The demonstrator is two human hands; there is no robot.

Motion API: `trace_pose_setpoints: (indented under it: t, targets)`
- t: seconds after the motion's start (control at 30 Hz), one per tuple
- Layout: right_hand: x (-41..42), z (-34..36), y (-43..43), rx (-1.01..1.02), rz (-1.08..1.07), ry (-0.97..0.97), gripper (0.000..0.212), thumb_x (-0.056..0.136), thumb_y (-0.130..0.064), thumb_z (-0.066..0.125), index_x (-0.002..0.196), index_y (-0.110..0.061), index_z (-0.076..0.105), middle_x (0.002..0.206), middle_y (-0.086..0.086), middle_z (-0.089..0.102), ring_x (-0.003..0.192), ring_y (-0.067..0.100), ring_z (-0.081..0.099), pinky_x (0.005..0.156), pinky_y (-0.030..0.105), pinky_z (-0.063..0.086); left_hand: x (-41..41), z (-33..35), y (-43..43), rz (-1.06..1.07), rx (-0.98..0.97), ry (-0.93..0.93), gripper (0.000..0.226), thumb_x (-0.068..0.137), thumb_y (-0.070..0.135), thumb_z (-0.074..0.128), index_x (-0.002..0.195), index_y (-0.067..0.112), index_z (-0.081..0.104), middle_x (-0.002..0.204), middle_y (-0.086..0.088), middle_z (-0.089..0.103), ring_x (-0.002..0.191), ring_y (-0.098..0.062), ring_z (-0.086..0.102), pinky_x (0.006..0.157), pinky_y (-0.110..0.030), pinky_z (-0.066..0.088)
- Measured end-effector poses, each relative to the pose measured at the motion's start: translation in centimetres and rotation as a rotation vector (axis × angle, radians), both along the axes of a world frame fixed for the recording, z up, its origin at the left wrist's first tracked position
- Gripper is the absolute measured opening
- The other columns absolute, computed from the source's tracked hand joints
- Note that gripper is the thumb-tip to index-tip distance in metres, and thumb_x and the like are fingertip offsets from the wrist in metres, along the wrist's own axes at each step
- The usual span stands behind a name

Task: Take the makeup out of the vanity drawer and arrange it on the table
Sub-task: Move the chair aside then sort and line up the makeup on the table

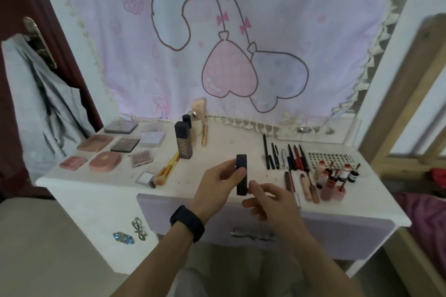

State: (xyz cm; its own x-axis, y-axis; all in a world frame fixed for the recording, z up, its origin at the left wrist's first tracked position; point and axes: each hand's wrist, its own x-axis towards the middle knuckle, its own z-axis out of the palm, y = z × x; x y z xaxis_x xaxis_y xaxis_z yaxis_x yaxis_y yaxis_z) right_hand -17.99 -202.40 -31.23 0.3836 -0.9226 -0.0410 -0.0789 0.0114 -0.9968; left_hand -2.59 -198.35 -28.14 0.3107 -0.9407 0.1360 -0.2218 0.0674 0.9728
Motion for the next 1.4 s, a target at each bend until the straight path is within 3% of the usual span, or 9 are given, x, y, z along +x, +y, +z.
trace_pose_setpoints:
  t: [0.1,0.2,0.4,0.57,0.73,0.8,0.9,1.07,1.4]
  targets:
    - [-1.1,0.7,-0.8,-0.027,-0.051,0.003,0.046,0.083,-0.067,0.056,0.093,-0.024,0.072,0.073,0.002,0.074,0.053,0.013,0.063,0.049,0.019,0.048,0.3,0.0,0.1,-0.065,0.003,-0.271,0.034,0.099,0.027,0.059,0.131,0.035,0.06,0.109,0.003,0.063,0.099,-0.012,0.061,0.091,-0.025,0.05]
    - [-1.7,1.8,-1.8,-0.086,0.002,-0.014,0.043,0.085,-0.066,0.059,0.093,-0.025,0.07,0.07,0.004,0.071,0.049,0.014,0.058,0.044,0.023,0.044,0.1,0.3,0.0,-0.139,0.046,-0.478,0.038,0.096,0.031,0.062,0.134,0.038,0.059,0.099,0.008,0.058,0.091,-0.006,0.055,0.083,-0.021,0.044]
    - [-2.7,2.0,-2.5,-0.192,0.044,0.018,0.024,0.1,-0.037,0.059,0.098,-0.015,0.068,0.071,0.003,0.071,0.053,0.012,0.06,0.048,0.023,0.049,-0.1,1.0,0.1,-0.127,-0.003,-0.491,0.026,0.088,0.041,0.07,0.113,0.037,0.068,0.098,0.022,0.068,0.09,0.006,0.059,0.077,-0.005,0.043]
    - [-2.8,1.7,-2.4,-0.162,0.09,0.017,0.02,0.101,-0.035,0.057,0.1,-0.017,0.066,0.066,-0.001,0.067,0.049,0.013,0.058,0.047,0.025,0.048,-0.1,1.0,0.3,-0.096,-0.026,-0.548,0.023,0.089,0.04,0.069,0.111,0.034,0.07,0.094,0.024,0.067,0.093,0.006,0.059,0.078,-0.007,0.044]
    - [-3.3,2.1,-2.4,-0.285,0.12,0.099,0.015,0.099,-0.038,0.058,0.1,-0.025,0.066,0.063,-0.005,0.065,0.051,0.009,0.058,0.052,0.02,0.048,0.5,1.3,0.6,-0.12,-0.02,-0.66,0.025,0.09,0.042,0.068,0.113,0.032,0.071,0.085,0.031,0.061,0.092,0.007,0.057,0.075,-0.007,0.043]
    - [-4.5,2.8,-2.7,-0.31,0.065,0.07,0.02,0.095,-0.043,0.058,0.101,-0.026,0.067,0.065,-0.004,0.065,0.053,0.009,0.059,0.053,0.021,0.05,2.1,1.4,1.1,-0.098,0.007,-0.618,0.024,0.088,0.043,0.069,0.109,0.032,0.073,0.086,0.027,0.067,0.087,0.008,0.06,0.075,-0.006,0.044]
    - [-6.1,4.0,-3.2,-0.258,0.019,-0.072,0.03,0.088,-0.048,0.061,0.101,-0.023,0.071,0.067,0.0,0.065,0.057,0.016,0.06,0.053,0.028,0.054,4.2,1.5,1.9,-0.035,0.019,-0.365,0.02,0.088,0.032,0.072,0.108,0.028,0.075,0.089,0.014,0.075,0.082,-0.005,0.069,0.076,-0.016,0.053]
    - [-5.1,4.2,-3.0,0.09,0.049,-0.414,0.022,0.087,-0.034,0.066,0.098,-0.017,0.076,0.071,0.008,0.064,0.058,0.018,0.058,0.05,0.028,0.049,3.5,2.1,2.0,0.019,-0.042,-0.019,0.026,0.087,0.027,0.07,0.112,0.022,0.073,0.099,0.001,0.077,0.091,-0.019,0.071,0.076,-0.027,0.059]
    - [-4.6,3.8,-1.6,0.398,0.105,-0.629,0.035,0.082,-0.018,0.066,0.114,-0.002,0.065,0.089,0.017,0.071,0.063,0.02,0.064,0.055,0.028,0.055,1.4,1.9,1.3,0.03,-0.053,0.029,0.029,0.074,0.051,0.07,0.101,0.044,0.076,0.098,0.011,0.076,0.085,-0.006,0.067,0.073,-0.023,0.057]
